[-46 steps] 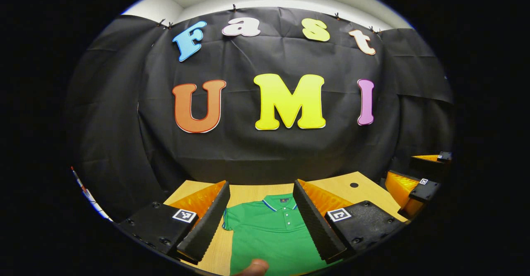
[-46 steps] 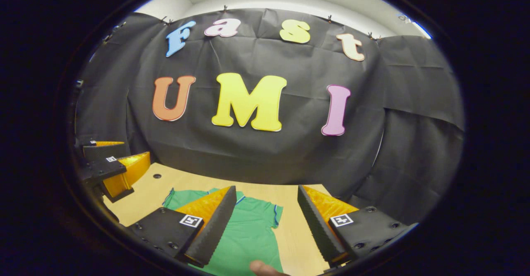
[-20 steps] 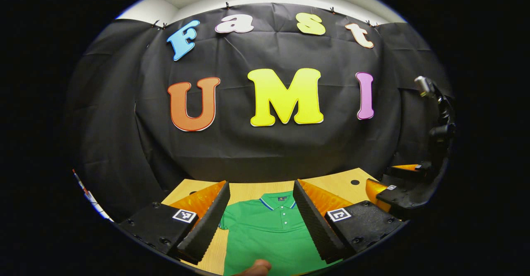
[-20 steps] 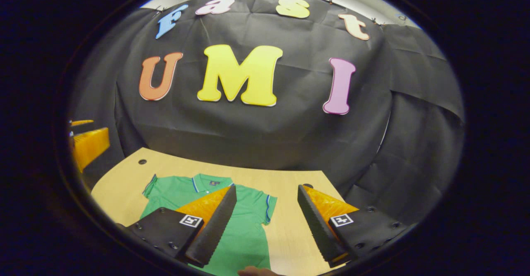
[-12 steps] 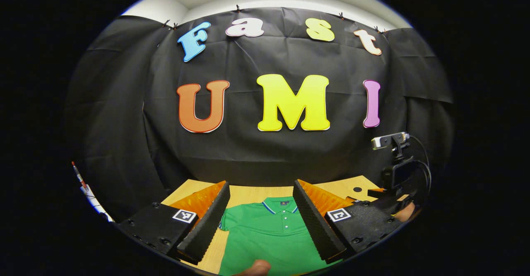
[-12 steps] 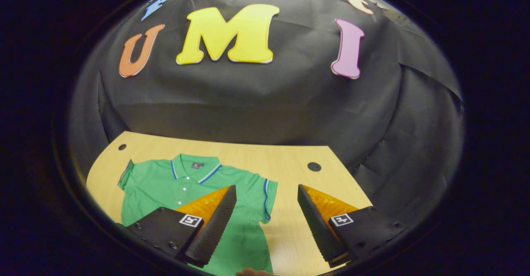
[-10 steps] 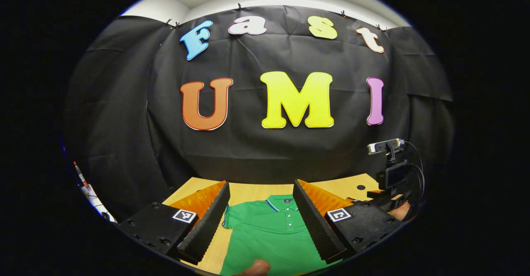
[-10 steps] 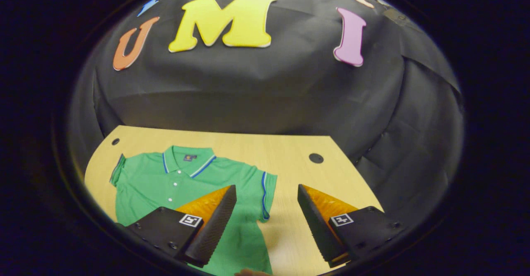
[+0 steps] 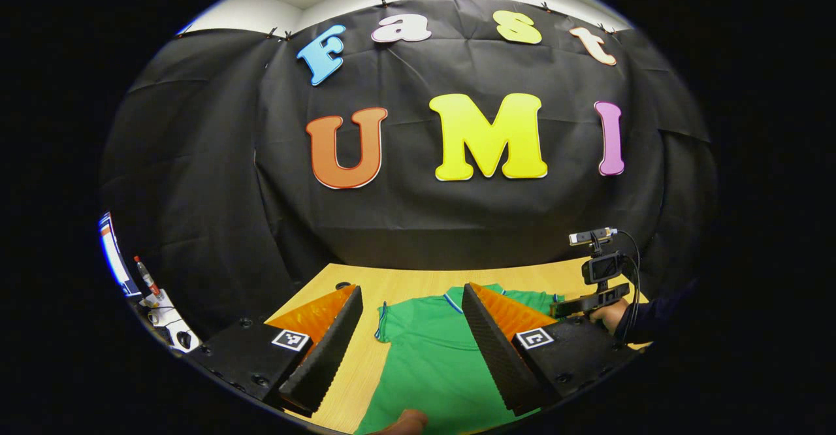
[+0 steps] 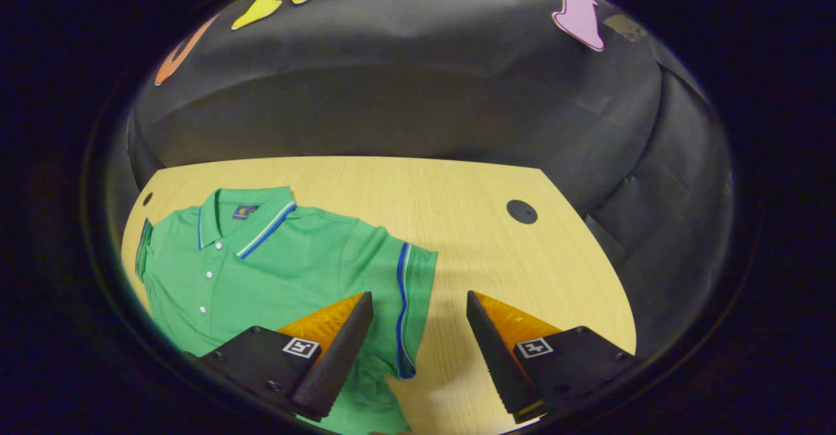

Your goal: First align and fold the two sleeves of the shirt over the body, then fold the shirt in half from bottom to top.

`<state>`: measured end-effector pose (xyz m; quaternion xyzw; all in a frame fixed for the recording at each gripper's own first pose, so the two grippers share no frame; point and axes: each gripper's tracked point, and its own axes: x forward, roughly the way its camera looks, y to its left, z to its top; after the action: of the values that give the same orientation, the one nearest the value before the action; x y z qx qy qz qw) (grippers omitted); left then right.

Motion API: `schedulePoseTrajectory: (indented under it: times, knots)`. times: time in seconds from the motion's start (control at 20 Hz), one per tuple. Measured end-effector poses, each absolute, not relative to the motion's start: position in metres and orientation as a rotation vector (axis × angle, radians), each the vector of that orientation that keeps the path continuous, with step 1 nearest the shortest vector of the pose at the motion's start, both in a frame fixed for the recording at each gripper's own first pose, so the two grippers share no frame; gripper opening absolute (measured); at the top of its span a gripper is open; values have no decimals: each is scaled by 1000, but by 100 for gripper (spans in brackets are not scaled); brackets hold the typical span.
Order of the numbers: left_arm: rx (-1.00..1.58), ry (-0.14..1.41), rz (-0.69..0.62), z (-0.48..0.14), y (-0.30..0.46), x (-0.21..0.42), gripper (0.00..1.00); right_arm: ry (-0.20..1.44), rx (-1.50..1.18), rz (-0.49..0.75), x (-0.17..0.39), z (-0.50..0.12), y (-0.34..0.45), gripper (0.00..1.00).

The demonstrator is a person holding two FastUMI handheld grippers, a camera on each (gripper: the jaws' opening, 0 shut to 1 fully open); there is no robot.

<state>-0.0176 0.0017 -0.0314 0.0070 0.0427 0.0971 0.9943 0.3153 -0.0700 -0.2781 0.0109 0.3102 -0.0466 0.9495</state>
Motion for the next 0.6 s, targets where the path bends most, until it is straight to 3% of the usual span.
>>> schedulePoseTrajectory:
  times: [0.1, 0.2, 0.45, 0.6]
  knots:
    - [20, 103, 216, -37, 4, -23, 99, 657, 39, -77, 319, -286, -69, 94]
    - [26, 121, 231, -42, 4, -28, 99, 680, 48, -72, 321, -296, -71, 84]
    - [45, 141, 244, -50, -1, -33, 99, 719, 114, -29, 317, -308, -68, 45]
    - [40, 146, 238, -55, -6, -36, 99, 720, 83, -5, 316, -307, -68, 39]
